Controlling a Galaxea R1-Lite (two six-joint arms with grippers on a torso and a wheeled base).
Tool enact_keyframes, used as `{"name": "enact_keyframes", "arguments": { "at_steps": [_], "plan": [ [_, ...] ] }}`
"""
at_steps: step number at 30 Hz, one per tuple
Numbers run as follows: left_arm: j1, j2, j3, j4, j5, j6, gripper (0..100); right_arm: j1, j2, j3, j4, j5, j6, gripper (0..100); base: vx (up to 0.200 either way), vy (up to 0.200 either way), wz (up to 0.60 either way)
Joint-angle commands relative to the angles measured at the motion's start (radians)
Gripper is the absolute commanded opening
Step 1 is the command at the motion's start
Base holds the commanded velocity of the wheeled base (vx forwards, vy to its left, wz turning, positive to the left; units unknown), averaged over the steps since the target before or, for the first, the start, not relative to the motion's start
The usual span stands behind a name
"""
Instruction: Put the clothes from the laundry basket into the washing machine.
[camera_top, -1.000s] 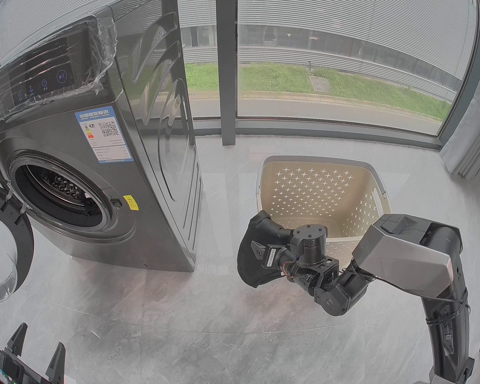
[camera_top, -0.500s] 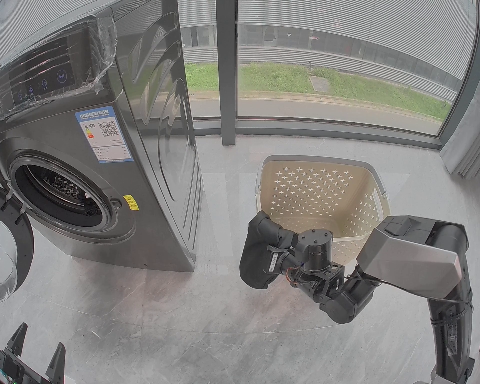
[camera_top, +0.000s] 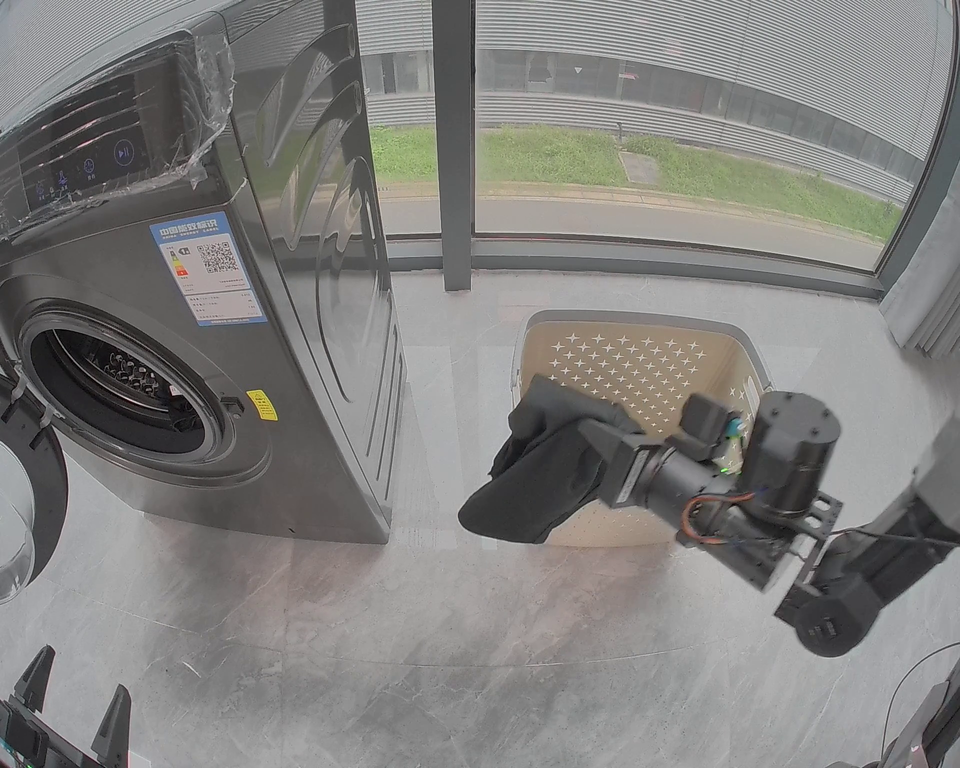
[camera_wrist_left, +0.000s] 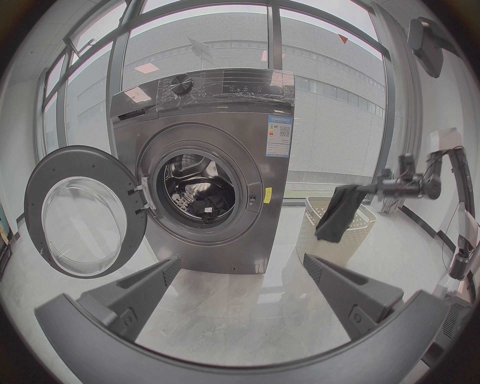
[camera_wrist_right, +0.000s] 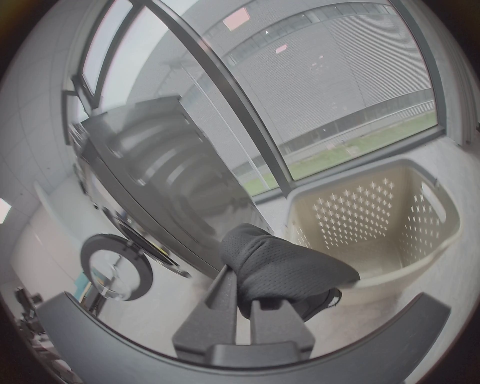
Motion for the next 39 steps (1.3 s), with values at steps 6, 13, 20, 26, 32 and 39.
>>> {"name": "enact_keyframes", "arguments": {
  "at_steps": [6,13,20,26,32,39],
  "plan": [
    [0.0,-0.013,0.016,0.0,0.0,-0.004,100,0.054,-0.506,0.103,0.099,0.098,-0.079,0,0.0,0.0,0.0],
    [-0.001,-0.013,0.015,0.0,0.0,-0.006,100,0.056,-0.522,0.115,0.107,0.088,-0.145,0,-0.057,0.0,0.0],
    [-0.001,-0.013,0.015,0.002,0.0,-0.001,100,0.051,-0.537,0.144,0.112,0.087,-0.18,0,-0.2,0.0,0.0],
    [-0.001,-0.013,0.015,0.002,0.0,0.001,100,0.054,-0.537,0.161,0.112,0.087,-0.183,0,-0.2,0.0,0.0],
    [-0.001,-0.013,0.015,0.002,0.0,-0.006,100,0.056,-0.529,0.173,0.112,0.088,-0.185,0,-0.2,0.0,0.0],
    [-0.001,-0.013,0.015,0.002,0.0,0.001,100,0.056,-0.532,0.172,0.11,0.093,-0.186,0,-0.171,0.0,0.0]
  ]
}}
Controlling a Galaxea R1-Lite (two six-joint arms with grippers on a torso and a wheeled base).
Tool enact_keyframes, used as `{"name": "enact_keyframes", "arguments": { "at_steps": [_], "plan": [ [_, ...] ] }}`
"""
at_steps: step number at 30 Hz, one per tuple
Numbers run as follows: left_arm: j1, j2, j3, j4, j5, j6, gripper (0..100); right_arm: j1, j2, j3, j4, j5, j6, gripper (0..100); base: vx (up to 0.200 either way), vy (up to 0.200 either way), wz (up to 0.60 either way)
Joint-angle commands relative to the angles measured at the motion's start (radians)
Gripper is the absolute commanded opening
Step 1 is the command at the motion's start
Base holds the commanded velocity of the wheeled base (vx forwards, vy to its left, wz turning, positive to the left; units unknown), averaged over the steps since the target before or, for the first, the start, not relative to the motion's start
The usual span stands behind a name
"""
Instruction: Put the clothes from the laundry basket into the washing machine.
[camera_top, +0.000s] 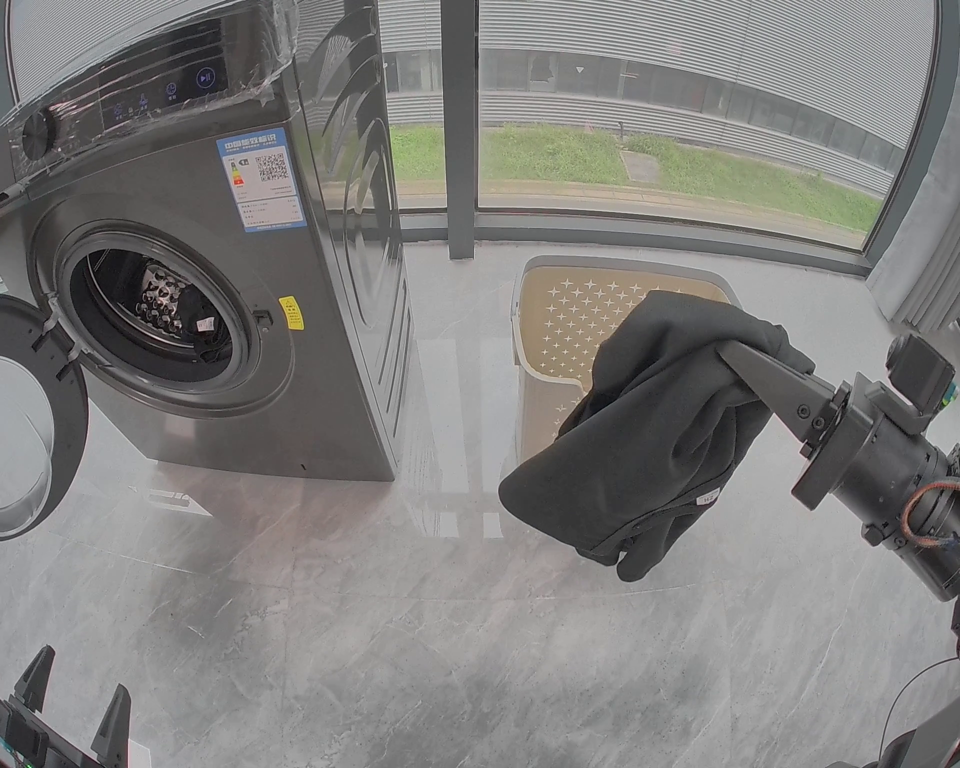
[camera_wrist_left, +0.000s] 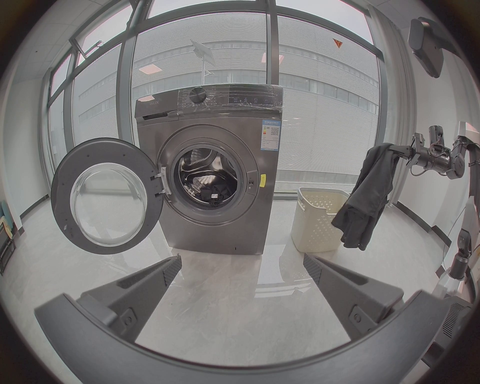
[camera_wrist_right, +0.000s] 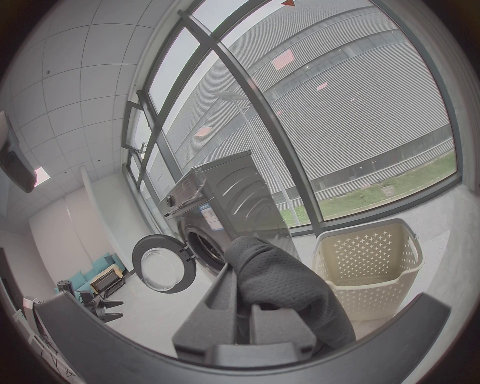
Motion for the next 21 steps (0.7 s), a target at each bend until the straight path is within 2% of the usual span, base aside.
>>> {"name": "enact_keyframes", "arguments": {
  "at_steps": [1,5,21],
  "plan": [
    [0.0,-0.013,0.015,0.0,0.0,-0.001,100,0.002,0.0,0.0,-0.001,0.004,0.0,0,0.0,0.0,0.0],
    [0.0,-0.013,0.015,0.0,0.0,-0.005,100,0.025,0.0,0.011,-0.008,0.004,-0.001,0,0.0,0.0,0.0],
    [0.0,-0.013,0.015,0.0,0.0,-0.004,100,0.006,0.017,-0.003,-0.002,-0.005,-0.004,0,0.0,0.2,0.0]
  ]
}}
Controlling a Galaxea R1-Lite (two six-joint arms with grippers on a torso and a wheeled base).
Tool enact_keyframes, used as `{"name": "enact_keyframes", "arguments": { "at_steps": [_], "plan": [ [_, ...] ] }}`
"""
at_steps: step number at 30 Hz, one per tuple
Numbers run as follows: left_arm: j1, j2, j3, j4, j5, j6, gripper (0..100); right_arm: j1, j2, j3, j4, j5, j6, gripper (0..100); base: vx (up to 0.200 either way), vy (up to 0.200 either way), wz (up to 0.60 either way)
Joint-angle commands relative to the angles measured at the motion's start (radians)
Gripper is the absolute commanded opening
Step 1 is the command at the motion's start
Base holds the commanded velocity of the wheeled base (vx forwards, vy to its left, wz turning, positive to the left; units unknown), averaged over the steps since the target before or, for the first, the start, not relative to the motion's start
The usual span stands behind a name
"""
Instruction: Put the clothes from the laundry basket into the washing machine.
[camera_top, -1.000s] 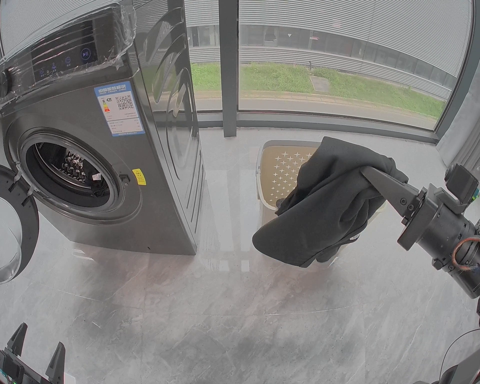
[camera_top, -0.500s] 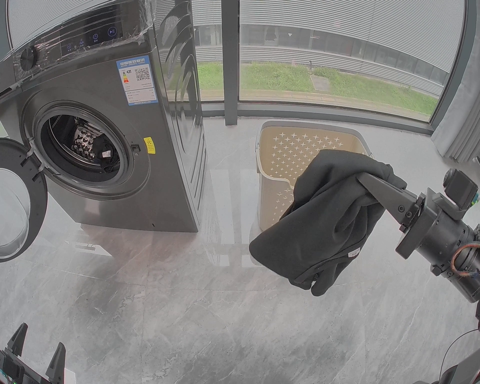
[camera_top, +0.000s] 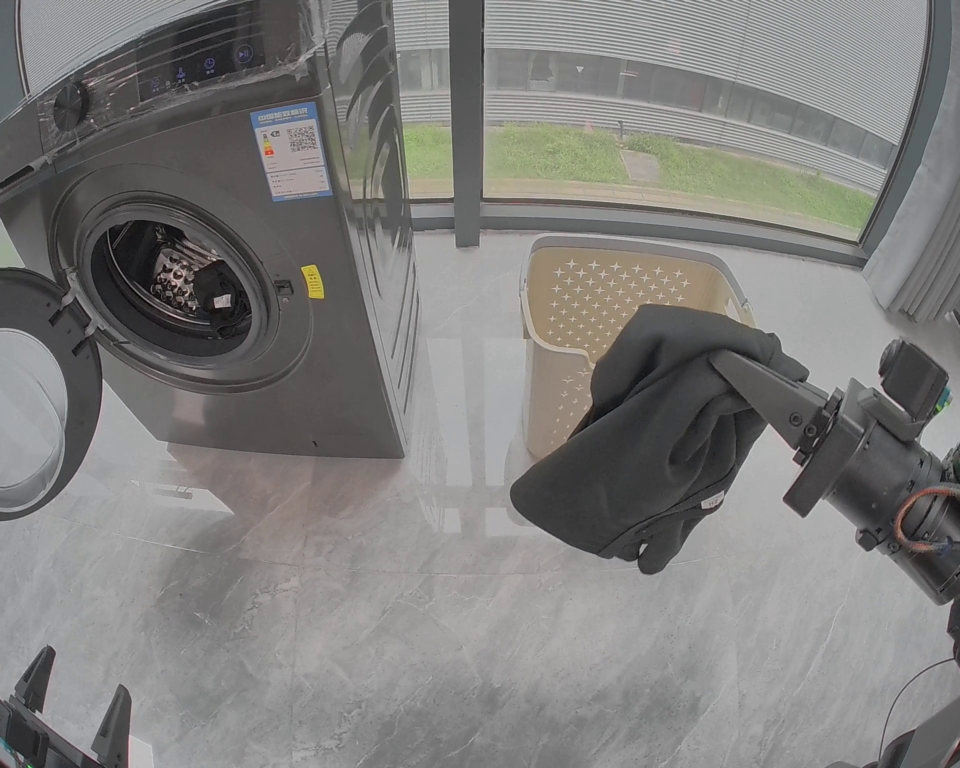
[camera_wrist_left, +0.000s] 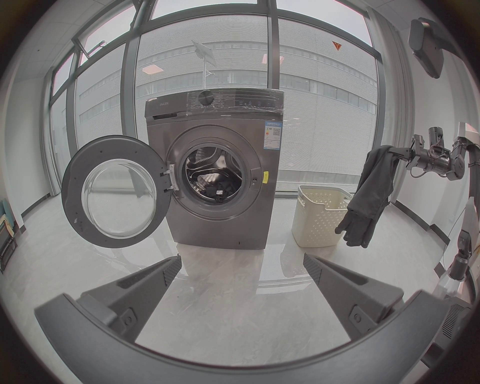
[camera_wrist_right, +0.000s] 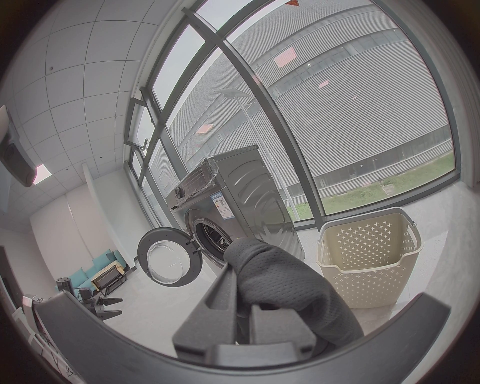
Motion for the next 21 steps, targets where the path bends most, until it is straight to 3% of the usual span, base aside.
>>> {"name": "enact_keyframes", "arguments": {
  "at_steps": [1,6,12,16,21],
  "plan": [
    [0.0,-0.013,0.015,0.0,0.0,-0.001,100,-0.004,0.009,-0.01,-0.001,0.0,0.001,0,0.0,0.2,0.0],
    [0.0,-0.013,0.015,0.0,0.0,-0.004,100,-0.005,0.017,0.001,-0.001,0.0,0.003,0,0.0,0.2,0.0],
    [0.0,-0.013,0.015,0.0,0.0,0.002,100,-0.067,0.002,-0.022,0.0,0.003,-0.002,0,0.0,0.2,0.0],
    [0.0,-0.013,0.015,0.0,0.0,-0.006,100,-0.054,0.021,0.01,-0.001,0.001,-0.002,0,0.0,0.2,0.0],
    [0.0,-0.013,0.015,0.0,0.0,-0.001,100,-0.09,0.023,0.024,-0.012,0.009,-0.02,0,0.0,0.2,0.0]
  ]
}}
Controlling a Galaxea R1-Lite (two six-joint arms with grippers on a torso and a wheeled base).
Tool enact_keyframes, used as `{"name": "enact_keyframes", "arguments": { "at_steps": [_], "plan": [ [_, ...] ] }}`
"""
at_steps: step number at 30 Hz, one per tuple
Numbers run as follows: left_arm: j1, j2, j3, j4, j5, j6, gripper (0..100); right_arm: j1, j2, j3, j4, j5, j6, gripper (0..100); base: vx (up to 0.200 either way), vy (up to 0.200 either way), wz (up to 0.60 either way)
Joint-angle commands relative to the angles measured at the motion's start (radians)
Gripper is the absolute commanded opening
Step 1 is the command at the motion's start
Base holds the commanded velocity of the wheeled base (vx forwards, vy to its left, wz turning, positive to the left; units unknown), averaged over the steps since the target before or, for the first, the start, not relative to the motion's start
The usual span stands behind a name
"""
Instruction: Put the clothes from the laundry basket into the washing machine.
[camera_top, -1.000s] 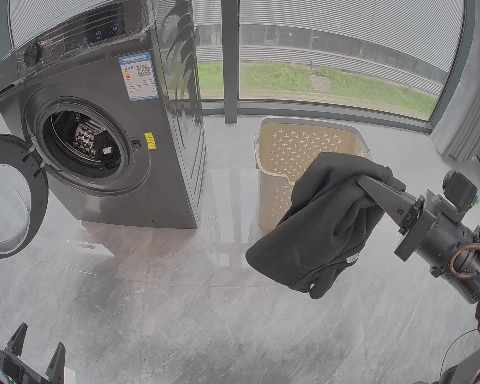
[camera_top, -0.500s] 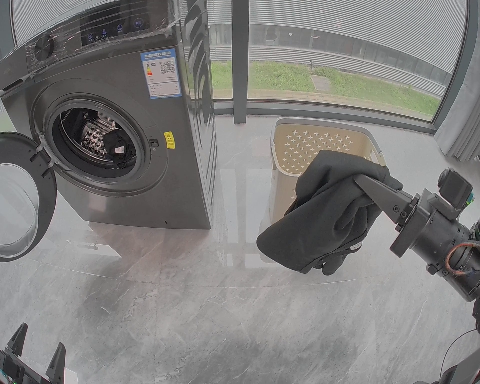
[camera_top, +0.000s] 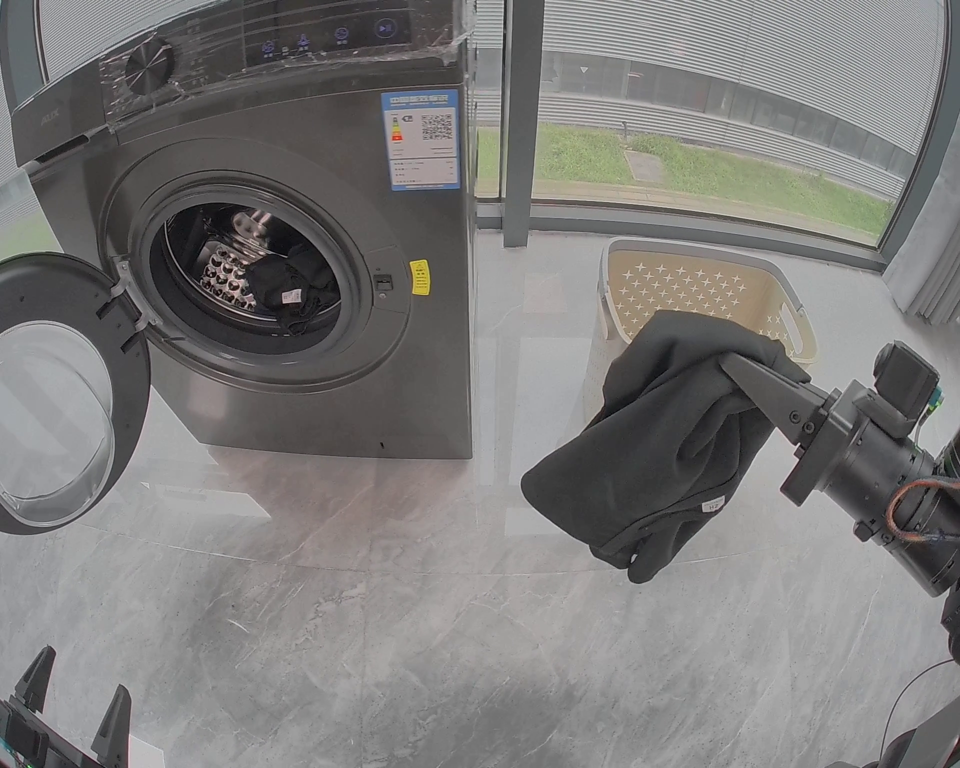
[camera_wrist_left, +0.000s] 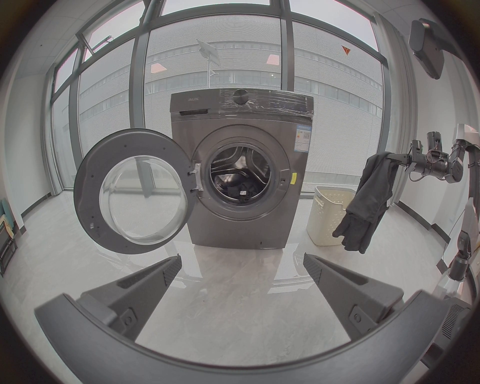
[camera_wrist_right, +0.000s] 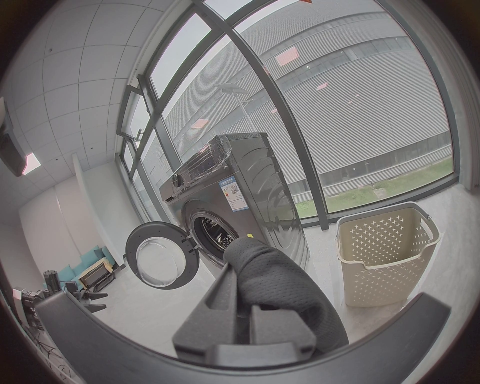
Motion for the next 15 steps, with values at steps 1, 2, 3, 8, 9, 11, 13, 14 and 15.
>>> {"name": "enact_keyframes", "arguments": {
  "at_steps": [1,2,3,8,9,11,13,14,15],
  "plan": [
    [0.0,-0.013,0.015,0.0,0.0,0.005,100,-0.025,0.006,0.006,-0.001,0.005,0.001,0,0.0,0.2,0.0],
    [0.0,-0.013,0.015,0.0,0.0,0.007,100,-0.025,0.007,0.006,-0.001,0.005,0.001,0,0.0,0.2,0.0],
    [0.0,-0.013,0.015,0.0,0.0,0.005,100,-0.033,0.013,0.006,-0.003,0.004,0.002,0,0.0,0.2,0.0],
    [0.0,-0.013,0.015,0.0,0.003,-0.012,100,-0.021,0.012,0.028,-0.003,-0.001,-0.007,0,0.0,0.2,0.0],
    [0.0,-0.013,0.015,0.0,0.003,-0.013,100,-0.027,0.006,0.029,-0.003,-0.001,-0.009,0,0.0,0.2,0.0],
    [0.0,-0.013,0.015,0.0,0.003,-0.013,100,-0.033,0.003,0.025,-0.003,-0.002,-0.009,0,0.0,0.2,0.0],
    [0.0,-0.013,0.015,0.0,0.003,-0.001,100,-0.037,-0.008,0.006,-0.001,-0.002,-0.005,0,0.0,0.2,0.0],
    [0.0,-0.013,0.015,0.0,0.003,0.001,100,-0.037,-0.011,0.005,-0.001,-0.002,-0.005,0,0.0,0.2,0.0],
    [0.0,-0.013,0.015,0.0,0.003,0.005,100,-0.041,-0.011,0.002,-0.001,-0.002,-0.005,0,0.0,0.2,0.0]
  ]
}}
